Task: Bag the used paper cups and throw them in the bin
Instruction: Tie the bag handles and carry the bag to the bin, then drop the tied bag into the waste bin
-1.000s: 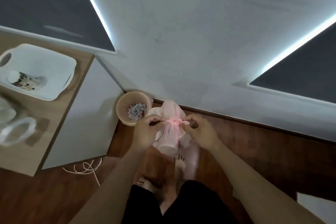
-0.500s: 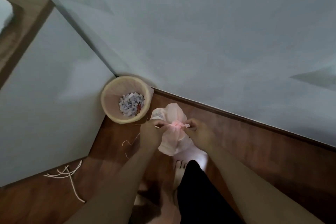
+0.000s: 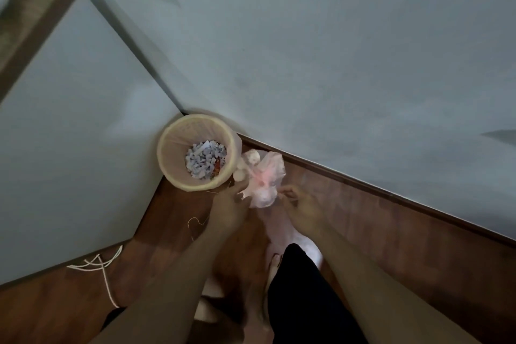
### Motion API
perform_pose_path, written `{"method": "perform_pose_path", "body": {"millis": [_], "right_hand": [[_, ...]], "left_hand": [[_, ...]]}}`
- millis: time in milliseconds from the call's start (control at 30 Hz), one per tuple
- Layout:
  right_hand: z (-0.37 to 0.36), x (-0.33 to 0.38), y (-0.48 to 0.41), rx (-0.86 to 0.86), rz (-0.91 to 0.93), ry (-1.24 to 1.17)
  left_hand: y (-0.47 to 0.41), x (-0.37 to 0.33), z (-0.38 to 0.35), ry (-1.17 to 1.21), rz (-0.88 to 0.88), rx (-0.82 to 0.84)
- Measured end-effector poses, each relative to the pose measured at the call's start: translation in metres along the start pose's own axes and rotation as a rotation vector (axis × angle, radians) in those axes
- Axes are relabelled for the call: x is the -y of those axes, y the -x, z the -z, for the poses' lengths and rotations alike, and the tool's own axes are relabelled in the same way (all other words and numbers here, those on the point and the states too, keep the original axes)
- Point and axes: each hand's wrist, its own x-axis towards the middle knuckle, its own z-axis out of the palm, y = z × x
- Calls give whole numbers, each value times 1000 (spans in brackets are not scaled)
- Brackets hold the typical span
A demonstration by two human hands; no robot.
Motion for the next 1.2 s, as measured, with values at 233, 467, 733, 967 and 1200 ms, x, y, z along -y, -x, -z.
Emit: {"method": "perform_pose_path", "body": {"millis": [233,467,733,967,1200], "right_hand": [[36,78,56,38,-10,-52],[92,172,127,74,59,-33],[148,288,214,84,152,30],[118,351,243,139,242,53],[32,423,255,226,349,122]], "left_hand": [[65,-66,59,-36,4,-11],[154,-154,119,-2,-25,-21],[267,-225,201,46,-22,-105],[334,-216,256,183,-3,-268],[376,-165,337,333,31,-371]]}}
